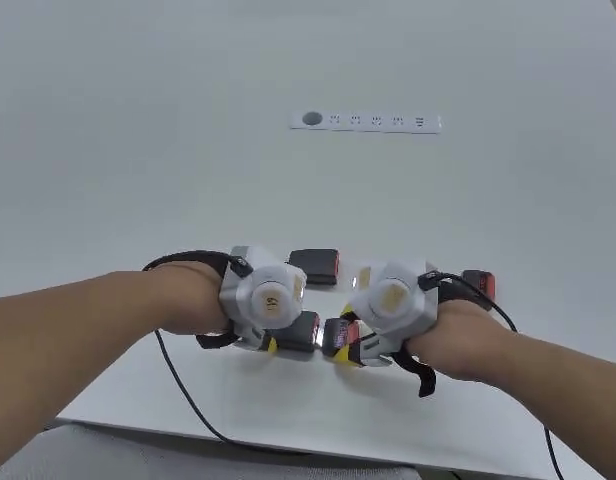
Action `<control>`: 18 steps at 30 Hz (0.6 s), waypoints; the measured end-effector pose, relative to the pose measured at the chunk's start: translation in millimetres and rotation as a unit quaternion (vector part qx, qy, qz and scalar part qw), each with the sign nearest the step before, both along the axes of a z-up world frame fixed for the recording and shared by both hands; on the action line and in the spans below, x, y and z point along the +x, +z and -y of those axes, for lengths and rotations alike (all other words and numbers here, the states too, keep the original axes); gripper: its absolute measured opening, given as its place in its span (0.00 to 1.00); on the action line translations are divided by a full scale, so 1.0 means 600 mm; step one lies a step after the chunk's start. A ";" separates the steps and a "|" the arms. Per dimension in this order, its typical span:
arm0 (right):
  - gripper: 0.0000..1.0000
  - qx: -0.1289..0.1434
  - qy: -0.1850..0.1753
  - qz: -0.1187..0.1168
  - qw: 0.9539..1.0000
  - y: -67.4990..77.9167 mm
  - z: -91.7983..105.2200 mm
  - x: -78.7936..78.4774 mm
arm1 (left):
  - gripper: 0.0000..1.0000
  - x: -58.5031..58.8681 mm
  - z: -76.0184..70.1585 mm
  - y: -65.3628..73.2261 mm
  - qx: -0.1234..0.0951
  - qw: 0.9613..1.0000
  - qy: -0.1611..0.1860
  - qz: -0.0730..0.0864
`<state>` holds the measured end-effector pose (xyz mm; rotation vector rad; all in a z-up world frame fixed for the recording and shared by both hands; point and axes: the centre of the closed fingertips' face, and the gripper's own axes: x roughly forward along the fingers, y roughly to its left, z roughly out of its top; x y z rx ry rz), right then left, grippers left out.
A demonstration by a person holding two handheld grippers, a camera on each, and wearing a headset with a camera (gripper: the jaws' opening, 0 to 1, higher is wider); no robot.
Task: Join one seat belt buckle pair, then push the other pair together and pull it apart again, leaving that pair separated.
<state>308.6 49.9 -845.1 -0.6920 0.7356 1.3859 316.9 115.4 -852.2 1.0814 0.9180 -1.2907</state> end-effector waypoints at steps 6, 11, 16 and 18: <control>0.35 -0.005 0.003 0.003 1.000 0.004 0.007 -0.003 | 0.37 0.002 0.001 0.007 -0.016 1.000 0.017 -0.002; 0.36 -0.002 -0.001 0.004 1.000 0.015 0.018 -0.003 | 0.40 0.006 0.006 0.032 -0.036 0.999 0.016 -0.001; 0.37 0.006 -0.004 0.009 1.000 0.034 0.028 0.001 | 0.45 0.024 0.012 0.056 -0.062 0.997 0.036 -0.003; 0.37 0.011 -0.009 0.011 1.000 0.042 0.034 0.006 | 0.43 0.033 0.013 0.065 -0.067 0.997 0.038 0.000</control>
